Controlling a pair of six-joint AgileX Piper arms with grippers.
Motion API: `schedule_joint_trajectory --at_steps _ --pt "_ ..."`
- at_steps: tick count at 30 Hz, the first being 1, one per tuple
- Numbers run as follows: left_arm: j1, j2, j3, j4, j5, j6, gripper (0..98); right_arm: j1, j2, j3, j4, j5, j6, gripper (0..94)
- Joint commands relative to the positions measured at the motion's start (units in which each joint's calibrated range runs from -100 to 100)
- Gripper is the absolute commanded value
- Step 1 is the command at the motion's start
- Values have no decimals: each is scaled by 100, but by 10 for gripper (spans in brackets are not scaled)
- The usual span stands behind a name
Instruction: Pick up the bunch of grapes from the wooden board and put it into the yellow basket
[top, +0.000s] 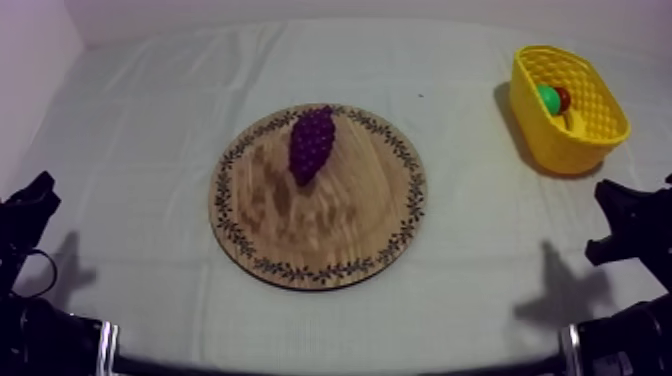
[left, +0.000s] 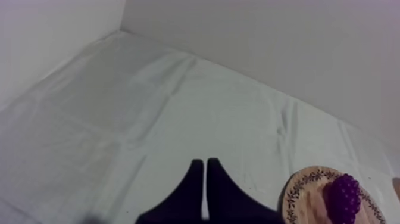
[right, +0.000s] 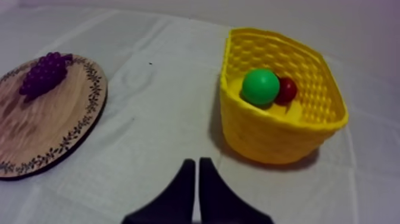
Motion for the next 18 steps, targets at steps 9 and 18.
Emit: schedule_joint_trajectory --at_steps 9,18 --pt "0 0 3 2 3 -5 0 -86 -1 20 -16 -226 108 6" --pt "0 0 3 2 3 -5 0 -113 11 -11 -90 -143 609 16"
